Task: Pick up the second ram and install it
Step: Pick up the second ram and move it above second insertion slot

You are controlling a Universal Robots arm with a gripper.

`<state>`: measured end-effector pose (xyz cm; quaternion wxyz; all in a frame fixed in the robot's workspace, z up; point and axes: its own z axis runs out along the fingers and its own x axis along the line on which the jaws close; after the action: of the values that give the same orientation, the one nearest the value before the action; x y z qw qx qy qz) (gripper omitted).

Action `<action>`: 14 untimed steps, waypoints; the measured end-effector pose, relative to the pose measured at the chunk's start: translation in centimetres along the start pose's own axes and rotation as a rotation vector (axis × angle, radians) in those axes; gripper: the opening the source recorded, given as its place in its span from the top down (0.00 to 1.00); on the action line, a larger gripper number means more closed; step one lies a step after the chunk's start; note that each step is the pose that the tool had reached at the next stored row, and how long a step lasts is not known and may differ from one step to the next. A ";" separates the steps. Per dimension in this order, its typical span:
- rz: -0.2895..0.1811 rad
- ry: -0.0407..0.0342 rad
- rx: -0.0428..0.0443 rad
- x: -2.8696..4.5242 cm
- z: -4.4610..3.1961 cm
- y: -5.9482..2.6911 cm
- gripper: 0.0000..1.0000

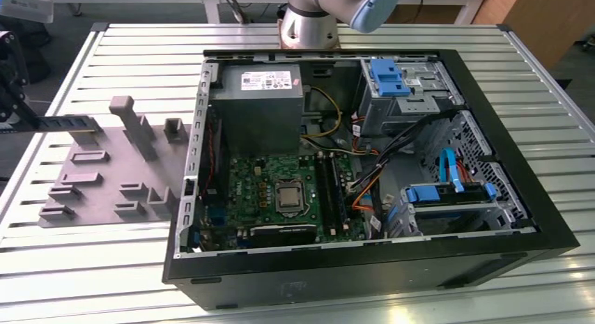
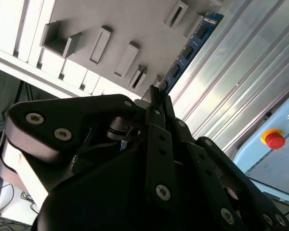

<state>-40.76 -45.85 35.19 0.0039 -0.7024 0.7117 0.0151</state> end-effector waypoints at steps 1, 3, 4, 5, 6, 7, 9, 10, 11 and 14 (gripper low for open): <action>0.000 0.0000 0.0000 0.00 -0.12 0.00 0.86; 0.000 0.0001 -0.0001 -0.01 -0.38 0.01 0.86; 0.000 0.0000 -0.0001 -0.02 -0.50 0.01 0.86; 0.000 0.0000 -0.0001 -0.02 -0.63 0.01 0.86; 0.000 0.0000 0.0000 -0.03 -0.74 0.01 0.86; 0.000 0.0000 0.0000 -0.03 -0.87 0.01 0.86; 0.000 0.0000 -0.0001 -0.04 -1.12 0.02 0.86; 0.000 -0.0001 0.0000 -0.04 -1.26 0.02 0.86; 0.000 -0.0001 0.0001 -0.05 -1.39 0.02 0.86; 0.000 0.0000 -0.0001 -0.07 -1.78 0.03 0.86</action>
<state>-40.76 -45.83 36.96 0.0039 -0.7024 0.7116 0.0151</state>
